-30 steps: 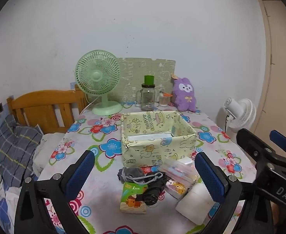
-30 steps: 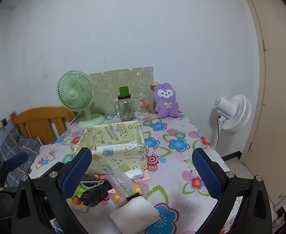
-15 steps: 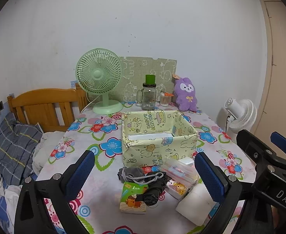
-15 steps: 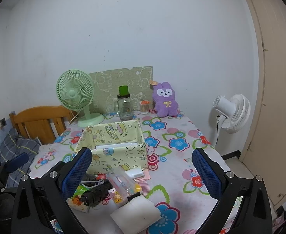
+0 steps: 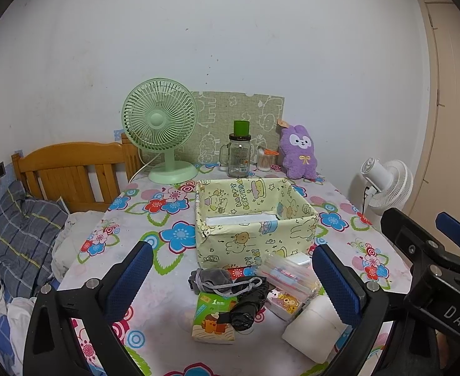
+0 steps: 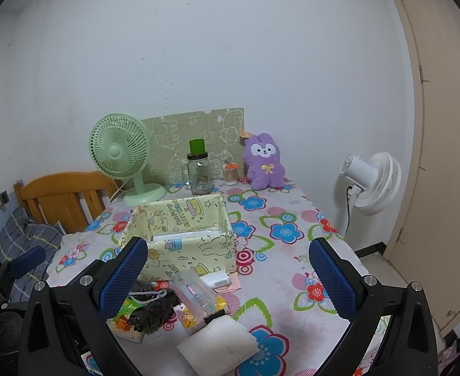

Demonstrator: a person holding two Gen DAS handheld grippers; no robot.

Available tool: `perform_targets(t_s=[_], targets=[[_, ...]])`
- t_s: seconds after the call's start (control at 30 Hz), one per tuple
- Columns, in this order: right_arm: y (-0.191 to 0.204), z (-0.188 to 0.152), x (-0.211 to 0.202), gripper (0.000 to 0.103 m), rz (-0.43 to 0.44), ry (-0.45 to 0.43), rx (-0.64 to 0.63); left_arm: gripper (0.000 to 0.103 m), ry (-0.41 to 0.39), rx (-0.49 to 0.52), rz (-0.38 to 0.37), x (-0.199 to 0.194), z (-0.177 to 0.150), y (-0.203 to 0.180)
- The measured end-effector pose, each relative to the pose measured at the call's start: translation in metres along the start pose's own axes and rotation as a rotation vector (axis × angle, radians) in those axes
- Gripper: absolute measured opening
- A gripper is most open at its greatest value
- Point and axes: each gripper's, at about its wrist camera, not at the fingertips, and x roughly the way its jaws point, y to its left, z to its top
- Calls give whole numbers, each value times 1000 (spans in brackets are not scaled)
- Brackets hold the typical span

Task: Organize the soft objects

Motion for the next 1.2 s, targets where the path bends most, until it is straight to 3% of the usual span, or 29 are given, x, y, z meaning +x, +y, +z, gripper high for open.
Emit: perform_targets(t_s=[1.2], targets=[[-3, -1, 1, 103, -3, 1, 10, 99, -6, 2, -4, 0, 1, -1]])
